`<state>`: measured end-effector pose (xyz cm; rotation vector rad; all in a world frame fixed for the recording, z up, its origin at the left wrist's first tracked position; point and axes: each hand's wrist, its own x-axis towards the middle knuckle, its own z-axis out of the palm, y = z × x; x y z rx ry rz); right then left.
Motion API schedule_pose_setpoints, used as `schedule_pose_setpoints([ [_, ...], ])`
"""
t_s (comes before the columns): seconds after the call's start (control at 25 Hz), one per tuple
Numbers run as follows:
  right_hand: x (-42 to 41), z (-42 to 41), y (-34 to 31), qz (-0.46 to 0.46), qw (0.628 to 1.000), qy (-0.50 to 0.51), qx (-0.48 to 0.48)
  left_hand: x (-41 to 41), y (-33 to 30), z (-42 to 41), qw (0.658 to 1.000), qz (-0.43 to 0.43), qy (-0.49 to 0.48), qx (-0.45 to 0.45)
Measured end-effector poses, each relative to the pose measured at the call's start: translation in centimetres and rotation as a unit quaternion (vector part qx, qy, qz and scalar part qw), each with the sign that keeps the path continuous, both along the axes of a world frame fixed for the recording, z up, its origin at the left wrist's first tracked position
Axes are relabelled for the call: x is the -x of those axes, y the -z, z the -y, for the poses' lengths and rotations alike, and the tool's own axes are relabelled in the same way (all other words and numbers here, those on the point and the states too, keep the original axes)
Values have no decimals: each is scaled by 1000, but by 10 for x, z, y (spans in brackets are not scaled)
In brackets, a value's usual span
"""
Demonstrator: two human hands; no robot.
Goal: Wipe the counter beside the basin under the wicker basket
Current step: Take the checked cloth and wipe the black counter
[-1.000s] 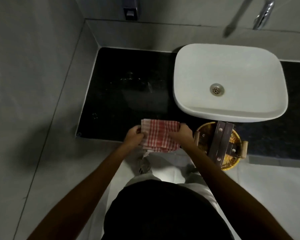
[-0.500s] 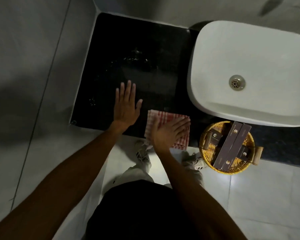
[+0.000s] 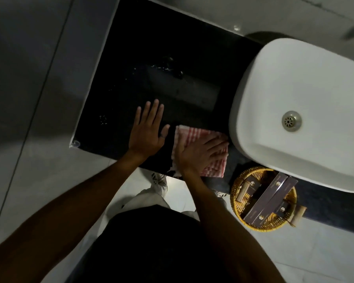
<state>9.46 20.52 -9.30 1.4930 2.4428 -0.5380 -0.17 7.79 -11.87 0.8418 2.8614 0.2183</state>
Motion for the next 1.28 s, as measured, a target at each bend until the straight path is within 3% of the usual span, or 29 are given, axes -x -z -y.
schedule_pose_setpoints([
  [0.36,64,-50,6,-6,982,-180,-51,0,5,-1,1000,-3,-12,0],
  [0.56,141,-83,0,-15,949,-308,-59,0,6,-3,999,-13,-23,-20],
  [0.68,192,-101,-1,-34,887,-456,-69,-4,8,-6,999,-17,-24,-32],
  [0.92,278,-68,19,-26,679,-724,-117,-5,13,-5,999,-19,-17,-45],
  [1.04,286,-54,12,-4,641,-756,-135,-3,11,-6,999,-11,-19,-33],
  [1.12,279,-53,-4,-11,657,-742,-133,-3,1,-4,1000,-13,-20,-20],
  [1.2,248,-54,-21,-109,758,-636,-95,-2,-12,-3,998,-21,-49,-35],
  [1.28,192,-62,-18,-200,879,-422,-90,0,-20,-5,992,-36,-78,-93],
])
